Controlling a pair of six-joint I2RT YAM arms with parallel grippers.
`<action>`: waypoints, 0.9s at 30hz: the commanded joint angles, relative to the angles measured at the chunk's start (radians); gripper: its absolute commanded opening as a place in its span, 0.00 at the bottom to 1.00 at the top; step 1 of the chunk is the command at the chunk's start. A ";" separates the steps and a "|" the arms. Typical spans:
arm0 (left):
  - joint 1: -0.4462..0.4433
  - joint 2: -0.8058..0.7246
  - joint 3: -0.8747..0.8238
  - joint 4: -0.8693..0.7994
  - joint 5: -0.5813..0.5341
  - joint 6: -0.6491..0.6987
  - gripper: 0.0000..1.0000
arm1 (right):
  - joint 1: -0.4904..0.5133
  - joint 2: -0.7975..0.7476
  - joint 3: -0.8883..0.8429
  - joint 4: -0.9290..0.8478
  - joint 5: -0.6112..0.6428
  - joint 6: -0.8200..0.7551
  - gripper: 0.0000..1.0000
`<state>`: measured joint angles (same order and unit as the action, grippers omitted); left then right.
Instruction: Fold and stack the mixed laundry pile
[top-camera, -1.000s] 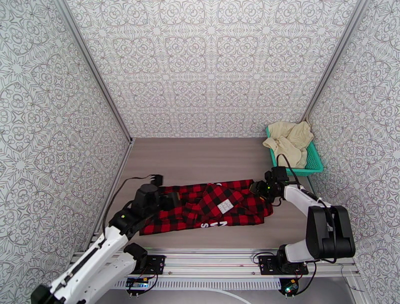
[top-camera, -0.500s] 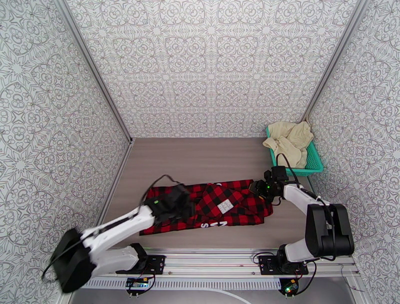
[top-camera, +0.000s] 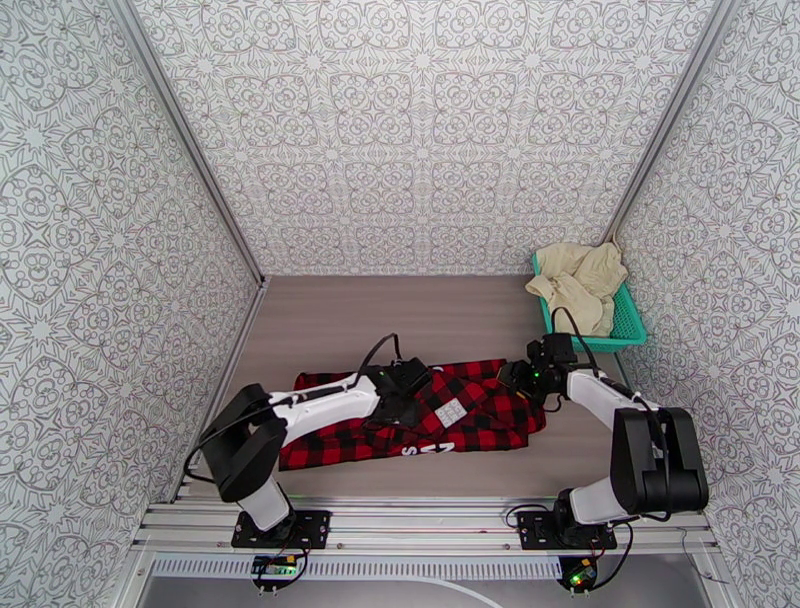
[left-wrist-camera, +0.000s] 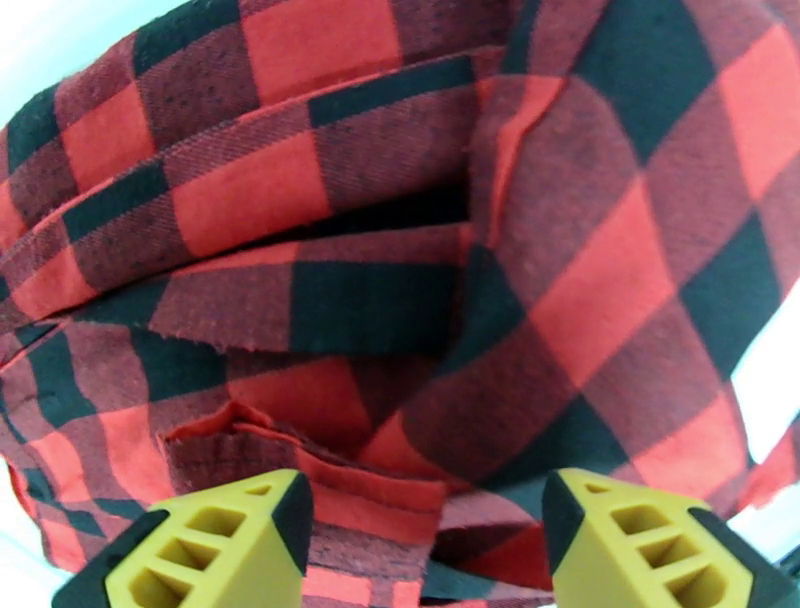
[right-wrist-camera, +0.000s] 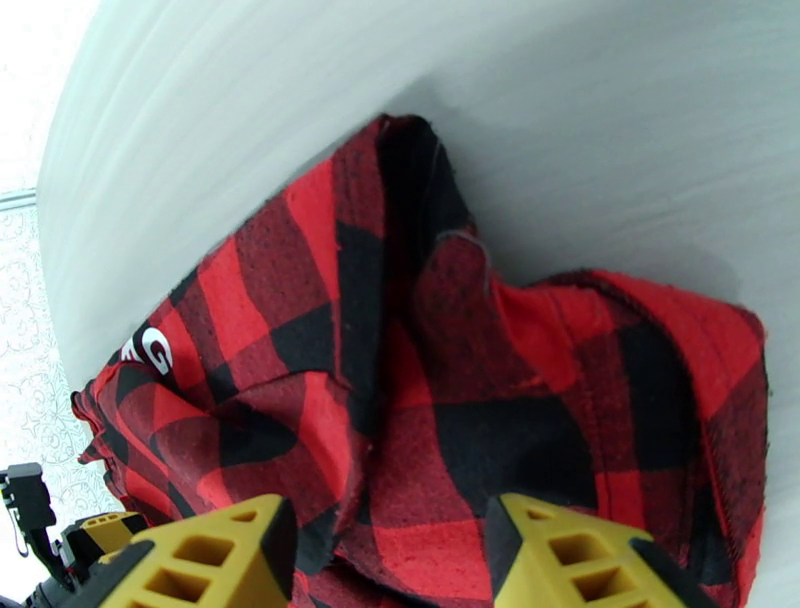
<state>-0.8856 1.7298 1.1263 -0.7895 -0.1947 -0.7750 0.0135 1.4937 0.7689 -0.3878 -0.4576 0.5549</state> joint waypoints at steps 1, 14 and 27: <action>-0.012 0.037 0.038 -0.107 -0.068 0.014 0.57 | -0.007 -0.001 -0.015 0.024 -0.021 0.017 0.56; -0.016 0.052 0.055 -0.190 -0.141 0.017 0.30 | -0.006 -0.001 -0.010 0.025 -0.023 0.019 0.56; 0.025 -0.294 0.063 0.039 -0.181 0.308 0.00 | -0.007 -0.019 0.037 0.011 -0.039 0.040 0.56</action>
<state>-0.8864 1.5070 1.1584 -0.8738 -0.3599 -0.6159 0.0135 1.4937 0.7689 -0.3744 -0.4702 0.5774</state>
